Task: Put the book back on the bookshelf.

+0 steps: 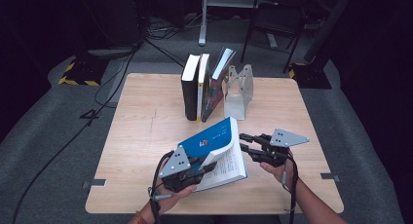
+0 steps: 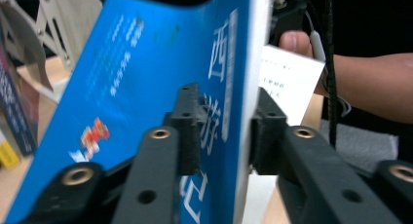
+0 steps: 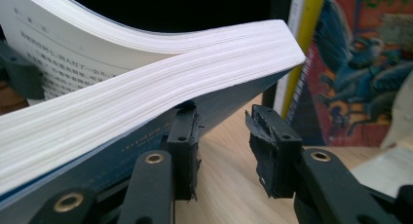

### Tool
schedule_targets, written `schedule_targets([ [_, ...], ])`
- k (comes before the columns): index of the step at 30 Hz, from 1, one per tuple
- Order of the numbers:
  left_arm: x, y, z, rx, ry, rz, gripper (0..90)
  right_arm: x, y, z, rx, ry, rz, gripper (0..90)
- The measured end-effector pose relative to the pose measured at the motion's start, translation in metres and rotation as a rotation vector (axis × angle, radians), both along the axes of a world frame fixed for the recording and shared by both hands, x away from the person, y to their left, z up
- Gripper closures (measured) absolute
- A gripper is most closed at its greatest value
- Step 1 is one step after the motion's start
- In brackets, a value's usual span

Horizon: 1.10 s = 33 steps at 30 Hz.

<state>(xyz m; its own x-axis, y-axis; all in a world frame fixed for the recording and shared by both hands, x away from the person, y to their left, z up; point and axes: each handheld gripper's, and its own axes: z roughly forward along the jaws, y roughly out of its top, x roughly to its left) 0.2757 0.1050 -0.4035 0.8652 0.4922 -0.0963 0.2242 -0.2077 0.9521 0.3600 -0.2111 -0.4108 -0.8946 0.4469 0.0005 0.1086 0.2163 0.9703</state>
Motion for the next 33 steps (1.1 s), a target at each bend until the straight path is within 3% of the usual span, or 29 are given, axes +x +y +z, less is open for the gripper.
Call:
schedule_targets([
  [2, -0.008, 0.004, -0.007, 0.035, -0.005, 0.056, 58.9, -0.001, 0.006, 0.004, -0.005, -0.007, 0.013, 61.2],
  [6, -0.016, 0.014, -0.019, 0.033, 0.037, 0.068, 53.0, -0.004, 0.02, 0.01, -0.023, -0.02, 0.042, 58.8],
  [8, -0.015, 0.023, -0.024, 0.011, 0.08, 0.038, 59.1, -0.004, 0.026, 0.013, -0.029, -0.018, 0.045, 58.8],
  [11, -0.008, 0.032, -0.026, -0.022, 0.108, -0.002, 69.9, 0.001, 0.034, 0.018, -0.045, -0.019, 0.051, 58.9],
  [15, -0.002, 0.034, -0.024, -0.011, 0.096, -0.03, 73.4, 0.008, 0.035, 0.02, -0.047, -0.011, 0.061, 58.9],
  [17, 0.002, 0.036, -0.024, -0.046, 0.088, -0.042, 75.3, 0.011, 0.034, 0.019, -0.05, -0.009, 0.067, 59.0],
  [22, 0.016, 0.036, -0.021, -0.06, 0.078, -0.099, 76.2, 0.018, 0.03, 0.02, -0.062, -0.007, 0.062, 58.9],
  [29, 0.041, 0.023, -0.01, -0.114, 0.066, -0.16, 77.3, 0.022, 0.014, 0.023, -0.065, -0.015, 0.003, 61.4],
  [31, 0.053, 0.011, -0.003, -0.15, 0.051, -0.209, 78.6, 0.021, 0.004, 0.027, -0.062, -0.029, -0.008, 61.3],
  [33, 0.057, 0.004, -0.001, -0.144, 0.038, -0.225, 78.7, 0.021, -0.001, 0.028, -0.068, -0.032, -0.016, 61.4],
])
